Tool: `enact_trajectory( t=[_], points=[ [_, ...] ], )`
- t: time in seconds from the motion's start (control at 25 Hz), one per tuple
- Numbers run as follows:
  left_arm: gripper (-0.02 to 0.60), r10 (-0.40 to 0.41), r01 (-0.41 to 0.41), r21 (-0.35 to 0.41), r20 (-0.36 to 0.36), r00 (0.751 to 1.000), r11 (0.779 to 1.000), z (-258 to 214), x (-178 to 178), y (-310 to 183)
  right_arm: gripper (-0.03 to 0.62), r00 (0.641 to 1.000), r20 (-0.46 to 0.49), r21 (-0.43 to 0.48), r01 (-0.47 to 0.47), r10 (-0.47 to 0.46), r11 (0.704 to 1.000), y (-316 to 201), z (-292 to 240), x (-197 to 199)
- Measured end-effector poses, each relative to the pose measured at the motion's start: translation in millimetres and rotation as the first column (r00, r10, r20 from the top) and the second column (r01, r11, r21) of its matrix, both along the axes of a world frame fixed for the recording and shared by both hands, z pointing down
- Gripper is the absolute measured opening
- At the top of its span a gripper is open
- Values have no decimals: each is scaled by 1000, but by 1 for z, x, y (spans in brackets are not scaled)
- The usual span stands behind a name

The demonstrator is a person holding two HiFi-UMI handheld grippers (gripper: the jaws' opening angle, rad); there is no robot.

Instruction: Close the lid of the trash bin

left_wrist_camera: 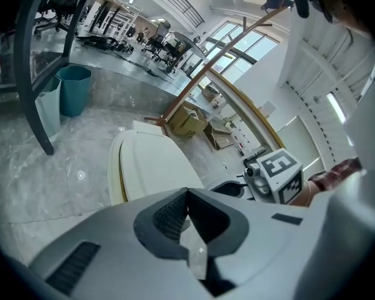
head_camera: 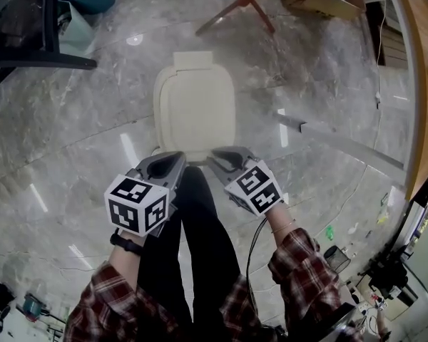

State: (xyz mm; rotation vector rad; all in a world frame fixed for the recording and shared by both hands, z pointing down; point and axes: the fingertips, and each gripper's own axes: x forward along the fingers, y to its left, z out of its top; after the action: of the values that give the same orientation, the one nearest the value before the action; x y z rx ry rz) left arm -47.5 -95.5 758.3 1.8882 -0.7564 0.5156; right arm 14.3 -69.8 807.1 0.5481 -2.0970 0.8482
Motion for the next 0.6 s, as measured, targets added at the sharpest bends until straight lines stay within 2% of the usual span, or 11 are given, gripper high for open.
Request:
enact_trajectory(
  t=[0.4,0.6],
  points=[
    [11,-13,13,-10,12,1000,1000,19,-15,5,77,994,-109,-52,-7,1,999,6,42,0],
    [11,-20,20,-4,26,999,1000,24,-23,0,77,989,-142,-30,25,-29,999,5,47,-1]
  ],
)
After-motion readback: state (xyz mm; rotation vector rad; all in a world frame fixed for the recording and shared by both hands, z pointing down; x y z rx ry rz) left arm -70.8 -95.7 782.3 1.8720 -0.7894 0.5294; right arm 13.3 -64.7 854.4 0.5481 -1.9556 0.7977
